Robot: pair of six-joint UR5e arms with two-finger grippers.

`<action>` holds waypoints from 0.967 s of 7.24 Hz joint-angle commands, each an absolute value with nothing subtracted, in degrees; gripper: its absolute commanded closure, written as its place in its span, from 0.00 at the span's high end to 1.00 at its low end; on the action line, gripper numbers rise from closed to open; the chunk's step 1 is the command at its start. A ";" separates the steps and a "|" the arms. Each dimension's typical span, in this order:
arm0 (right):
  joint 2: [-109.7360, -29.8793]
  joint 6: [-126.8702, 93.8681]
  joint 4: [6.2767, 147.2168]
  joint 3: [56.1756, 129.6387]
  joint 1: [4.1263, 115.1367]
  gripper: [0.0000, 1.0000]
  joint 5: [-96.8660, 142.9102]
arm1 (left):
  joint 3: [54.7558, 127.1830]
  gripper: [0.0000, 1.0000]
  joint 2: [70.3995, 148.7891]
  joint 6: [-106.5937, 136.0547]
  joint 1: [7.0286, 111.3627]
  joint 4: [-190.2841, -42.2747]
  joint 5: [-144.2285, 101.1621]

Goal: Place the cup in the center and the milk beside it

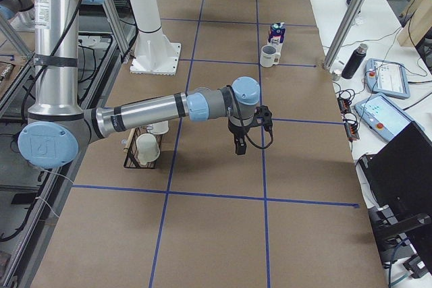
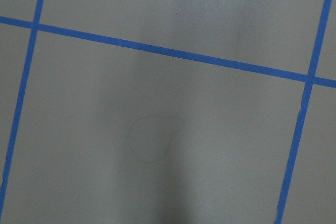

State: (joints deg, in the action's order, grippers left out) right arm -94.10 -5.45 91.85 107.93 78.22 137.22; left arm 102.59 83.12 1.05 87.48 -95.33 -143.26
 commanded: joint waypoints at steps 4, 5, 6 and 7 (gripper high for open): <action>-94.22 -5.36 91.67 108.37 78.22 1.00 133.59 | 102.39 0.98 83.06 1.05 87.36 -95.36 -143.17; -94.65 -5.36 91.67 108.20 78.66 1.00 134.29 | 102.31 0.98 83.06 1.05 87.36 -95.36 -143.17; -95.18 -5.45 91.76 107.93 79.36 1.00 134.38 | 102.30 0.98 83.23 1.05 87.36 -95.36 -143.17; -96.06 -5.45 91.67 108.10 81.11 1.00 136.12 | 102.30 0.98 83.41 1.05 87.36 -95.36 -143.17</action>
State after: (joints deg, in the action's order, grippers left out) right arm -95.17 -5.42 91.71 108.08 79.49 134.71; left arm 102.32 83.22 1.06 87.37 -95.36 -143.17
